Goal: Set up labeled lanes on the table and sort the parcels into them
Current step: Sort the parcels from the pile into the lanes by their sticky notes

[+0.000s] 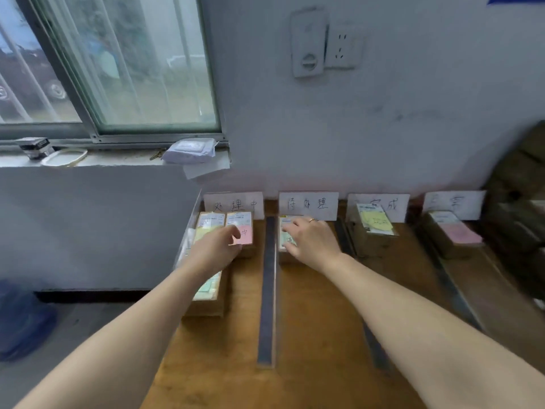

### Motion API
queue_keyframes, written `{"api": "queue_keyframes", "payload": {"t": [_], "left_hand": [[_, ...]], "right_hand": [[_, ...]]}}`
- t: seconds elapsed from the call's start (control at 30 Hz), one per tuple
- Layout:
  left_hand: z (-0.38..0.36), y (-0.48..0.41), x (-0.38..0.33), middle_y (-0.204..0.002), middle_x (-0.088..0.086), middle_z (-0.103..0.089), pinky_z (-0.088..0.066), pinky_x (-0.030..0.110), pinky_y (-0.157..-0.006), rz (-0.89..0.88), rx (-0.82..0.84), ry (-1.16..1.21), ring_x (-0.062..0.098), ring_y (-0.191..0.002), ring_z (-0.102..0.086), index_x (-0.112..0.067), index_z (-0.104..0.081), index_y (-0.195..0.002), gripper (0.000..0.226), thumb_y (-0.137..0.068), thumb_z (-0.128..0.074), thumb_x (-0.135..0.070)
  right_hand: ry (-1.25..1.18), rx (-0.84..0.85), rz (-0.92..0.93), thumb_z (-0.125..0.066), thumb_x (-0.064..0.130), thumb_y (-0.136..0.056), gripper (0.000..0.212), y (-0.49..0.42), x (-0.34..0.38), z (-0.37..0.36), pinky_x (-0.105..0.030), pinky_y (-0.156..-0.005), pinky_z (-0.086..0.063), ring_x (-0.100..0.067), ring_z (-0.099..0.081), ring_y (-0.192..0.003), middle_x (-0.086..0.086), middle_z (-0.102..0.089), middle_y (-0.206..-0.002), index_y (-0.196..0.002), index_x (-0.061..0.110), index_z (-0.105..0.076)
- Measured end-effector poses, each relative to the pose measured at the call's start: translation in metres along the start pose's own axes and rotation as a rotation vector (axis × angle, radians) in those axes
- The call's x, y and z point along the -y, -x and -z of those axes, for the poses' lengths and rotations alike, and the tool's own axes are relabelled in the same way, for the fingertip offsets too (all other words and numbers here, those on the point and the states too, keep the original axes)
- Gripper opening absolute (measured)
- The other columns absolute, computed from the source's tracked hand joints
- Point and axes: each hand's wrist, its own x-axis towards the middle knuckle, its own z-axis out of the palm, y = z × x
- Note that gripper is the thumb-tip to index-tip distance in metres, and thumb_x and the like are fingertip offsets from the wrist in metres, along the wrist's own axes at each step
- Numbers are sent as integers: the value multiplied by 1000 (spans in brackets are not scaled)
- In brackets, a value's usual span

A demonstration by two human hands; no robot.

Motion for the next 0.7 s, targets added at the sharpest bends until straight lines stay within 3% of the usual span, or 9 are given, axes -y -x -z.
{"api": "queue_keyframes", "payload": {"t": [0.17, 0.3, 0.43, 0.6, 0.7], "left_hand": [[-41, 19, -129, -113, -3, -61, -48, 28, -75, -215, -16, -60, 17, -96, -59, -22, -56, -118, 26, -93, -55, -29], [-79, 40, -244, -111, 0, -61, -51, 38, -81, -418, -12, -59, 23, -98, -60, -21, -56, -115, 23, -94, -53, -29], [-109, 61, -345, -101, -4, -60, -50, 34, -75, -600, -4, -68, 19, -91, -60, -21, -57, -111, 20, -94, -52, -29], [-141, 66, -449, -87, -7, -54, -40, 17, -58, -821, -24, -70, 9, -75, -53, -20, -58, -100, 11, -93, -56, -29], [-166, 60, -506, -92, -4, -63, -49, 20, -68, -933, -3, -56, 9, -79, -58, -21, -61, -102, 14, -93, -57, -31]], "right_hand": [[82, -25, -123, -47, 40, -98, 38, 97, -93, 46, -35, -88, -47, -23, -57, -113, -4, -59, -128, -131, 21, -54], [130, -73, -260, -46, 41, -98, 39, 191, -173, 79, -38, -95, -46, -25, -55, -117, -4, -57, -130, -131, 22, -55], [153, -78, -417, -51, 37, -96, 36, 271, -243, 107, -40, -91, -45, -29, -54, -116, -5, -58, -125, -127, 20, -56], [111, -96, -586, -50, 37, -97, 33, 344, -315, 125, -39, -99, -42, -25, -52, -121, 1, -55, -132, -126, 25, -57], [122, -64, -697, -48, 36, -98, 32, 374, -357, 127, -39, -95, -44, -26, -52, -121, 1, -53, -134, -128, 25, -55]]}}
